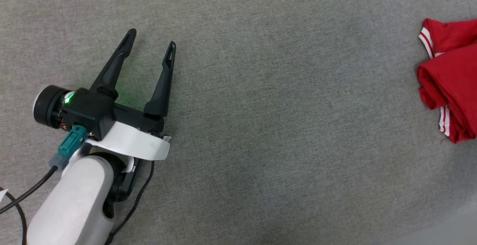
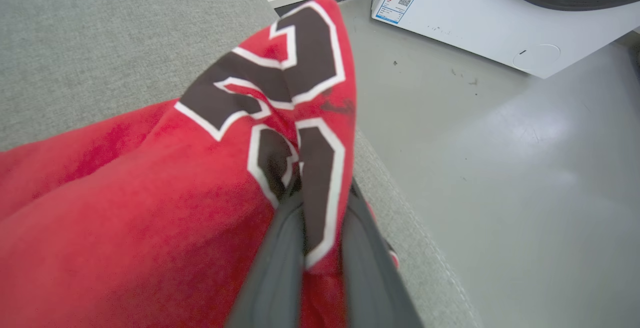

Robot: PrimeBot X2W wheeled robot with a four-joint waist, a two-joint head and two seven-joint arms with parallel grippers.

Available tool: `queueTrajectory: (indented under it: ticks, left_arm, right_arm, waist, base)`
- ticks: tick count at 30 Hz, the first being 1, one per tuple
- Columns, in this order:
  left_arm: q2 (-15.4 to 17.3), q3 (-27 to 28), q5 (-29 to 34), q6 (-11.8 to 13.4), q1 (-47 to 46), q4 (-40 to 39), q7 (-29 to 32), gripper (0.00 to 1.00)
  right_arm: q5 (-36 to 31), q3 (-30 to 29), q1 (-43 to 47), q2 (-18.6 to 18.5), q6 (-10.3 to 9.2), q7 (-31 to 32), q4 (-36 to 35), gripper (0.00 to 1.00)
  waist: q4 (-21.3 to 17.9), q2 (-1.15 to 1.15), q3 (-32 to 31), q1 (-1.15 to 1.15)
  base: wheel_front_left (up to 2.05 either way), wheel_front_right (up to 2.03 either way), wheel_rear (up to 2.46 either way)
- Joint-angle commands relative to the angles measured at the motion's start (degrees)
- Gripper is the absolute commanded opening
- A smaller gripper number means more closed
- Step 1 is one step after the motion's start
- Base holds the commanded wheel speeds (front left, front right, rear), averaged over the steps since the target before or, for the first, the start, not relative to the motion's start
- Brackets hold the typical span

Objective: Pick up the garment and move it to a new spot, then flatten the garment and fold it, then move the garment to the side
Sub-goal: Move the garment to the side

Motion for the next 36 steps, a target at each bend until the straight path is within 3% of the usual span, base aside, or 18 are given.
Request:
queueTrajectory:
  ticks: [1,8,12,18,26,36]
  left_arm:
    - [0.0,-0.1,0.2,-0.1,-0.7,0.1,0.0,1.0]
    - [-0.5,-0.5,-0.6,0.0,0.5,2.0,-1.0,1.0]
    - [-0.8,-0.1,-1.4,0.7,2.7,3.5,-2.0,1.0]
    - [-2.1,0.4,-3.4,2.0,7.2,5.8,-3.6,1.0]
    - [-4.1,0.9,-6.1,3.5,13.1,8.3,-4.9,1.0]
    - [-5.3,2.4,-8.7,5.2,19.0,9.8,-5.8,1.0]
  right_arm:
    - [-1.0,-0.8,-0.8,0.5,-0.05,-1.0,0.7,1.0]
    - [-4.2,-4.7,-0.8,1.3,-0.05,-5.1,3.2,1.0]
    - [-5.7,-3.6,0.9,1.9,-0.05,-6.9,2.4,1.0]
    - [-4.5,2.9,5.1,4.1,-0.05,-8.7,-1.0,1.0]
    - [0.6,15.3,15.8,8.5,-0.05,-9.9,-10.4,1.0]
    - [8.5,27.3,26.4,10.4,-0.05,-11.0,-21.9,1.0]
  waist:
    - [0.2,0.0,0.1,-0.01]
    - [0.5,0.0,-2.2,-0.01]
    - [-0.1,0.0,-5.4,-0.01]
    - [-0.8,0.0,-12.3,-0.01]
    - [0.9,0.0,-20.7,-0.01]
    - [6.4,0.0,-26.6,-0.01]
  base:
    - [0.0,0.0,0.0]
    - [0.0,0.0,0.0]
    - [0.0,0.0,0.0]
    - [0.0,0.0,0.0]
    - [0.0,0.0,0.0]
    - [0.0,0.0,0.0]
